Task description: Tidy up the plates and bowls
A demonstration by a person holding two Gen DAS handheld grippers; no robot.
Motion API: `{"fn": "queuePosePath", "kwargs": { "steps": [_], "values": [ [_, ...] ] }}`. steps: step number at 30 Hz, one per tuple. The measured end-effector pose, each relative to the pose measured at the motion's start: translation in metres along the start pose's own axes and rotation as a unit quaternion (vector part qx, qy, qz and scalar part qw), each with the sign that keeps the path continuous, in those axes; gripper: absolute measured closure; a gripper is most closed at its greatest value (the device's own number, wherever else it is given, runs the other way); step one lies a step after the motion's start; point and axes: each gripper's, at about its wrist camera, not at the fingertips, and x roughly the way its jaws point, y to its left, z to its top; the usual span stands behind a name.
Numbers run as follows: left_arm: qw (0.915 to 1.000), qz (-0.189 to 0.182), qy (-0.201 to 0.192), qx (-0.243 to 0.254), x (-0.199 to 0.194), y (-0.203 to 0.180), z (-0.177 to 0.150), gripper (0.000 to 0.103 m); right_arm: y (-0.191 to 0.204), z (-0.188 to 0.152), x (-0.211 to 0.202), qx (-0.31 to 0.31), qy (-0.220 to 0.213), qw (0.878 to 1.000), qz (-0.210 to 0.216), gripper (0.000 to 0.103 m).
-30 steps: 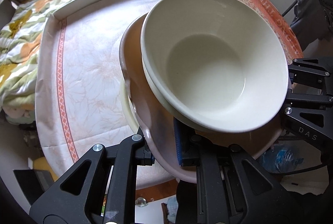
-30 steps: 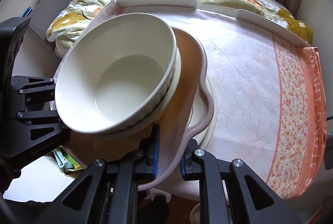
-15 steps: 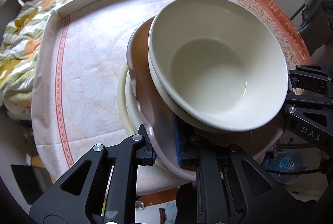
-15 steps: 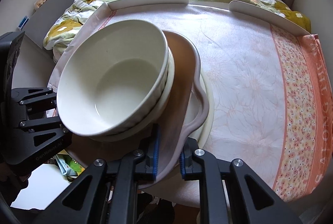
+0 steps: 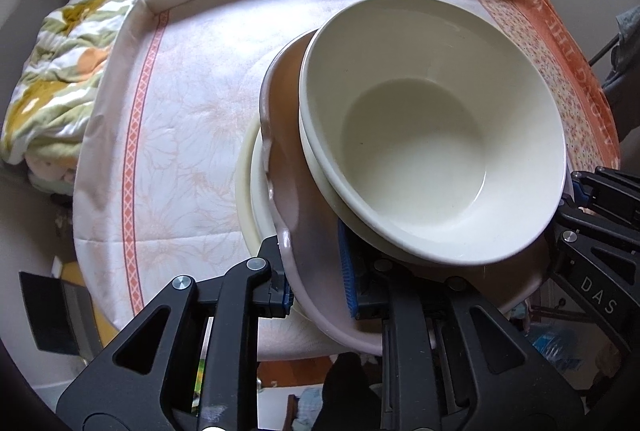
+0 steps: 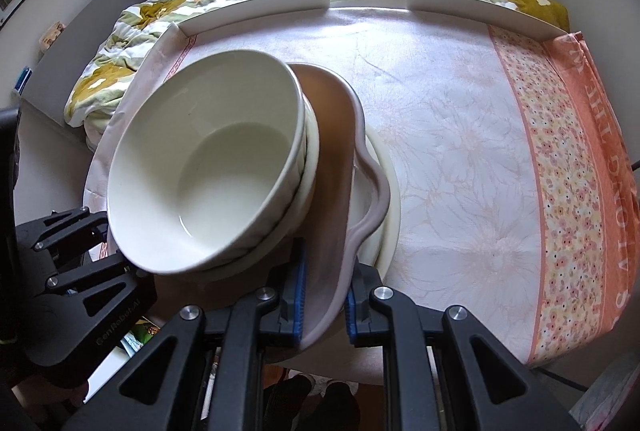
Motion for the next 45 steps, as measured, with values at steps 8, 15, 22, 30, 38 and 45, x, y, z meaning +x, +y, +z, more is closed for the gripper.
{"fn": "queuePosePath", "kwargs": {
  "steps": [8,15,22,30,38,45],
  "values": [
    [0.9995,-0.001,0.0,-0.03,-0.001,0.004,-0.001,0.087,-0.002,-0.001,-0.002,0.026,-0.005,1.0,-0.003,0.088],
    [0.9995,0.013,-0.012,-0.026,-0.01,0.005,0.0,0.087,0.0,-0.001,-0.005,0.028,-0.008,1.0,-0.009,0.088],
    [0.9992,0.019,-0.024,-0.024,-0.034,0.013,-0.001,0.067,-0.001,-0.004,-0.024,0.032,-0.018,0.999,-0.018,0.088],
    [0.9966,0.014,-0.069,-0.043,-0.081,0.025,-0.022,0.045,-0.002,-0.019,-0.064,0.04,-0.056,0.997,-0.017,0.088],
    [0.9674,0.001,-0.247,-0.055,-0.208,0.027,-0.036,0.016,0.012,-0.028,-0.152,0.016,-0.151,0.988,-0.03,0.075],
    [0.9168,0.009,-0.395,-0.059,-0.305,0.031,-0.045,0.0,0.021,-0.027,-0.251,0.009,-0.282,0.956,-0.086,0.002]
  ]
}}
